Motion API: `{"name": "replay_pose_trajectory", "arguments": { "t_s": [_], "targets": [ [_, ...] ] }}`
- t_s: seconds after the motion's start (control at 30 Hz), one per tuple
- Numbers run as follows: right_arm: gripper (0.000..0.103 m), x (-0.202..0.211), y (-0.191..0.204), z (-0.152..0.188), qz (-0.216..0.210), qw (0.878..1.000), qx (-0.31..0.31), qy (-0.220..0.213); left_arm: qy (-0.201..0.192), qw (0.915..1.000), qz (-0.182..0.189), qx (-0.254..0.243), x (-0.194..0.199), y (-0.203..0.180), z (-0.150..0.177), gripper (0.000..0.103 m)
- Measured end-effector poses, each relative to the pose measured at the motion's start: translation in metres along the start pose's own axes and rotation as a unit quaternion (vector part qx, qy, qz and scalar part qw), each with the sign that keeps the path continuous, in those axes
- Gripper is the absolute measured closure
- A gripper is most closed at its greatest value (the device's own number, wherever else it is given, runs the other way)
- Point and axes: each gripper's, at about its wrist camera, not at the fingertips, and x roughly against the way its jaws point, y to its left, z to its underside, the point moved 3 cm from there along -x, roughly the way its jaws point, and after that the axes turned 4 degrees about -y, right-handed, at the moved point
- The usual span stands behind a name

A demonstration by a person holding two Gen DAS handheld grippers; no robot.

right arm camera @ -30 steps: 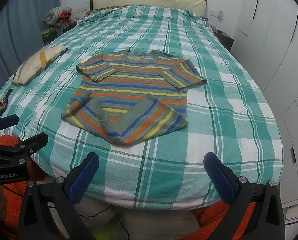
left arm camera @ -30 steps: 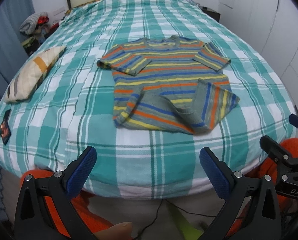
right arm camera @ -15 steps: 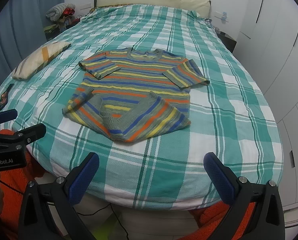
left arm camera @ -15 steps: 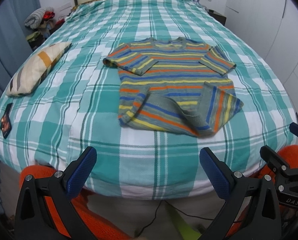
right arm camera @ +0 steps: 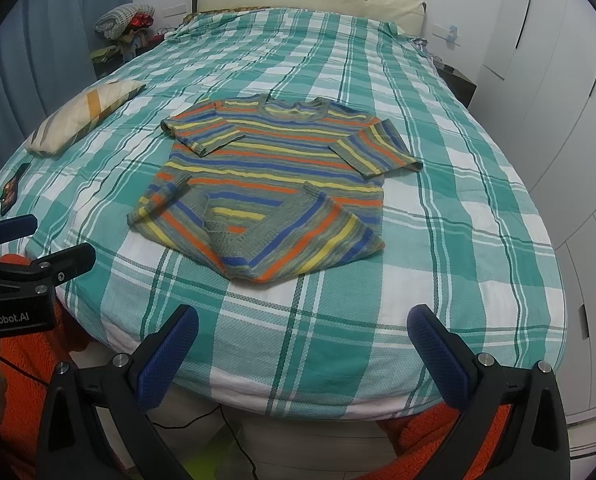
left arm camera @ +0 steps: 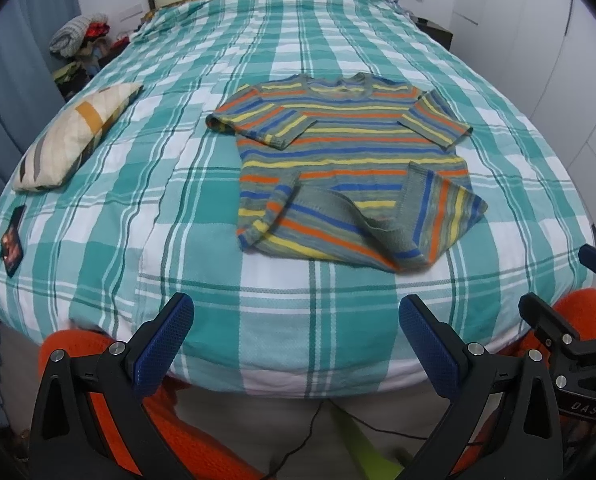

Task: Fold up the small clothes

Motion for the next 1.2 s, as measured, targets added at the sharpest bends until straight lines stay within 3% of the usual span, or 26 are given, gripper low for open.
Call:
{"name": "replay_pose_trajectory", "arguments": {
  "t_s": [0.47, 0.7, 0.97, 1.07, 1.2],
  "targets": [
    [0.0, 0.0, 0.002, 0.0, 0.0, 1.0, 0.001, -0.001, 0.005, 0.9999, 0.003, -0.015, 0.0, -0.003, 0.003, 0.001],
    [0.0, 0.008, -0.004, -0.002, 0.004, 1.0, -0.025, -0.017, 0.011, 0.9997, -0.005, 0.023, -0.007, 0.025, 0.006, 0.001],
    [0.0, 0.002, -0.019, -0.002, -0.009, 0.999, -0.041, -0.009, 0.028, 0.9968, 0.033, 0.068, -0.023, 0.054, 0.006, 0.001],
    [0.0, -0.004, -0.027, -0.003, -0.022, 0.999, -0.043, -0.013, 0.029, 0.997, 0.058, 0.043, -0.037, 0.059, -0.002, 0.001],
    [0.0, -0.032, -0.049, -0.014, -0.057, 0.998, -0.023, -0.03, 0.028, 0.9958, 0.081, -0.033, -0.069, 0.053, -0.029, 0.001]
  ]
}}
